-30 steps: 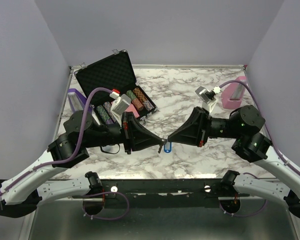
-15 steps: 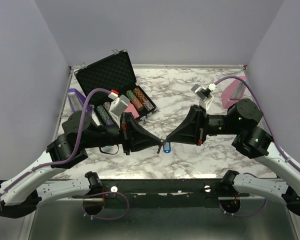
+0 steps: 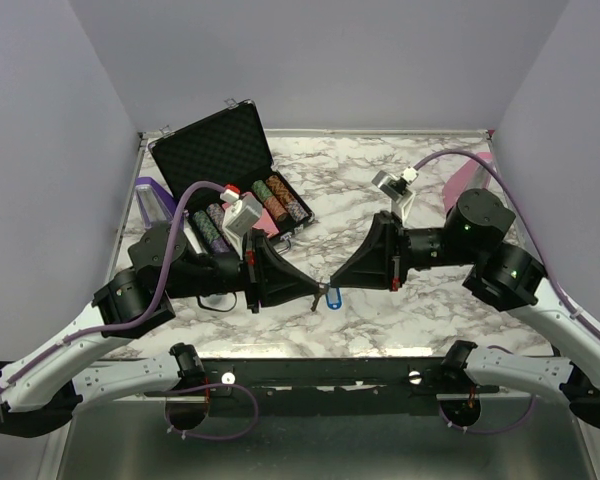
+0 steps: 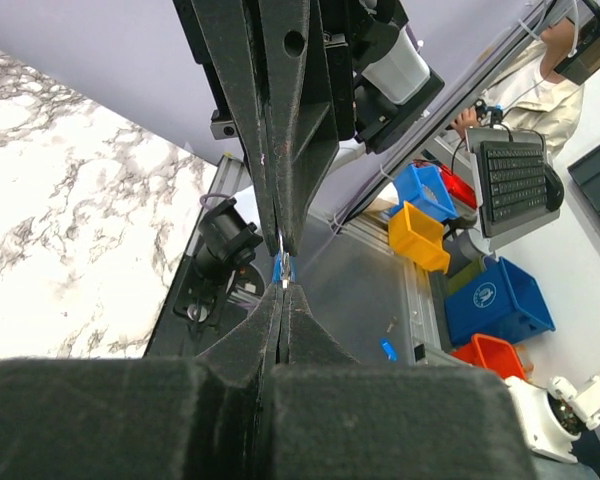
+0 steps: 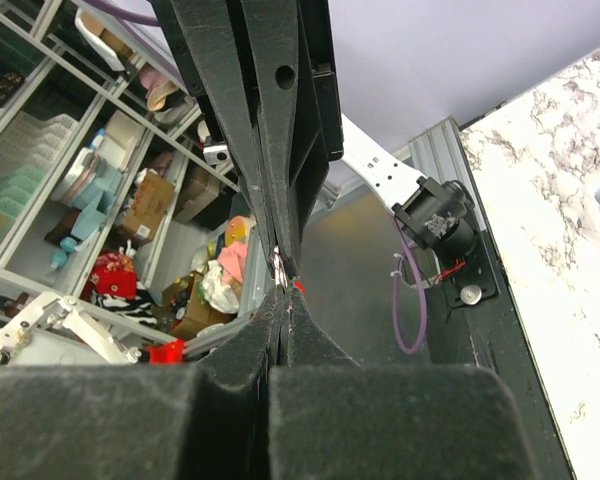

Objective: Remove the keys from the keyring

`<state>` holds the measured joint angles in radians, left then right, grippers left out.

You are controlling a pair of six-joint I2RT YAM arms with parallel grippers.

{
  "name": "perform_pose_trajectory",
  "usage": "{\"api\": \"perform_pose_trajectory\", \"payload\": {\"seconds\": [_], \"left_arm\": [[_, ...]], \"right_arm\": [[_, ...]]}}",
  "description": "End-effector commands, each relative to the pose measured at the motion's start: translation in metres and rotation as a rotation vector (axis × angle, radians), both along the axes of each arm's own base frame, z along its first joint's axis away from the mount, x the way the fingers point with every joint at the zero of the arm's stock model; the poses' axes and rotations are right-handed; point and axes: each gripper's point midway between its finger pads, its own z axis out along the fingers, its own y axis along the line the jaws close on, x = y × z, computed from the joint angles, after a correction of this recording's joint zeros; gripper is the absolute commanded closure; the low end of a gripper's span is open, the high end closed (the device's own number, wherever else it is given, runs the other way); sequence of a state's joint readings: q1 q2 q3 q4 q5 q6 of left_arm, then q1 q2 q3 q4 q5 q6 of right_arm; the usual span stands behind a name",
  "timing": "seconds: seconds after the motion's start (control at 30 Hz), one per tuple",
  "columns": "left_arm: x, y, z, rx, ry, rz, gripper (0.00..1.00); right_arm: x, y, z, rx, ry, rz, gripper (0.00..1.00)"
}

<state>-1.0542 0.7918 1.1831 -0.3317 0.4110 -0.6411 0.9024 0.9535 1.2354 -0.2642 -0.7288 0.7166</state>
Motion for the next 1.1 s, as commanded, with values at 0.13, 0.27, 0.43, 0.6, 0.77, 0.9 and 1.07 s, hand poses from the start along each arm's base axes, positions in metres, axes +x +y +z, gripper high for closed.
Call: {"api": "perform_pose_trajectory", "payload": {"seconds": [0.13, 0.27, 0.43, 0.6, 0.77, 0.9, 1.07], "left_arm": [[0.004, 0.007, -0.004, 0.007, -0.02, 0.037, 1.0], [0.004, 0.007, -0.006, 0.016, -0.02, 0.04, 1.0], [0.003, 0.01, -0.002, 0.006, -0.02, 0.041, 1.0], [0.003, 0.012, 0.0, 0.002, -0.014, 0.049, 1.0], [0.004, 0.011, 0.0, 0.012, 0.0, 0.053, 1.0], [0.005, 0.01, 0.001, 0.013, 0.004, 0.056, 1.0], [0.006, 0.008, 0.0, 0.025, 0.009, 0.057, 1.0]], "right_arm": [[-0.012, -0.003, 0.006, -0.028, -0.015, 0.075, 0.99], [-0.012, -0.002, 0.006, -0.044, -0.02, 0.086, 0.99], [-0.012, -0.001, 0.004, -0.085, -0.02, 0.099, 0.99], [-0.014, -0.002, -0.002, -0.127, -0.019, 0.117, 0.99], [-0.013, -0.003, -0.007, -0.163, -0.015, 0.117, 0.99], [-0.014, 0.0, -0.01, -0.172, -0.008, 0.125, 0.99], [-0.016, 0.001, -0.007, -0.176, -0.012, 0.129, 0.99]]}}
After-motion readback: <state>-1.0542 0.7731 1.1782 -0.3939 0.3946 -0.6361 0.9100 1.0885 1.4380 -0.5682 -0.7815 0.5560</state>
